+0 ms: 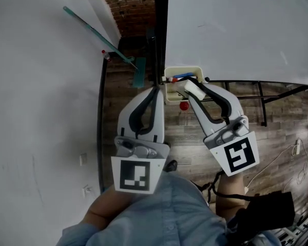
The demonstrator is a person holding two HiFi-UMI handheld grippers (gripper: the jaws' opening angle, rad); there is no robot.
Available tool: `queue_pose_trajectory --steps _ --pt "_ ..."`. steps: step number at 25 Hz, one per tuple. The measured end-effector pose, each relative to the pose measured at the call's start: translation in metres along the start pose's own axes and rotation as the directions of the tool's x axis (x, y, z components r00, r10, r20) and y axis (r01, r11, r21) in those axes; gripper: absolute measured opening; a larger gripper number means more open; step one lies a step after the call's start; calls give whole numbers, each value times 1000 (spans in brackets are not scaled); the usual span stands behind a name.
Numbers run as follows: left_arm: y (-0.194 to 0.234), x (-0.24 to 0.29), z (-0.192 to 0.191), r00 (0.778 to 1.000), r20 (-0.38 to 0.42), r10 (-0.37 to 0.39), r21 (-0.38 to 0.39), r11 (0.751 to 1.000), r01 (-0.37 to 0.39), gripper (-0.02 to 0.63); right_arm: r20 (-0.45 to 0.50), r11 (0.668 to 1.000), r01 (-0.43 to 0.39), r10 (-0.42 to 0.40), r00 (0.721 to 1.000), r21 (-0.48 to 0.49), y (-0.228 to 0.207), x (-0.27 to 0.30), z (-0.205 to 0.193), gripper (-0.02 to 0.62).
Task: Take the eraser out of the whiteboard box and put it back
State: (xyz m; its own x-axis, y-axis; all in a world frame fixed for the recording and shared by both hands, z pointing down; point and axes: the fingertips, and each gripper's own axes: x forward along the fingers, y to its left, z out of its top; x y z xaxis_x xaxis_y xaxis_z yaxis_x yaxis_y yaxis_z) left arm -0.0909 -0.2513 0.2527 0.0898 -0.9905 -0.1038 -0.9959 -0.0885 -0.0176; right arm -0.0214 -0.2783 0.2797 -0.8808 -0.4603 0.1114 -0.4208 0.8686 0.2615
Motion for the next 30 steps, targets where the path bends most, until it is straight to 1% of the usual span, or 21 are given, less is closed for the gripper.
queue_pose_trajectory --steps 5,9,14,20,25,30 --pt "-15 -12 17 999 33 -8 14 1000 7 5 100 998 66 -68 993 20 -5 -30 35 101" --pt "-27 -23 31 997 72 -4 25 1000 2 5 147 996 84 -88 985 33 -2 -53 53 100" --pt "-39 -37 44 993 114 -4 38 999 0 5 186 993 97 -107 977 61 4 -75 66 101" --pt "-54 -53 55 988 150 -17 60 998 8 5 215 993 103 -113 970 56 15 -95 76 101" --pt "-56 -55 58 989 149 -14 90 996 0 5 225 993 103 -112 968 51 18 -99 79 101" --pt "-56 -55 60 987 159 -15 78 997 2 5 226 993 106 -115 967 51 18 -100 80 101"
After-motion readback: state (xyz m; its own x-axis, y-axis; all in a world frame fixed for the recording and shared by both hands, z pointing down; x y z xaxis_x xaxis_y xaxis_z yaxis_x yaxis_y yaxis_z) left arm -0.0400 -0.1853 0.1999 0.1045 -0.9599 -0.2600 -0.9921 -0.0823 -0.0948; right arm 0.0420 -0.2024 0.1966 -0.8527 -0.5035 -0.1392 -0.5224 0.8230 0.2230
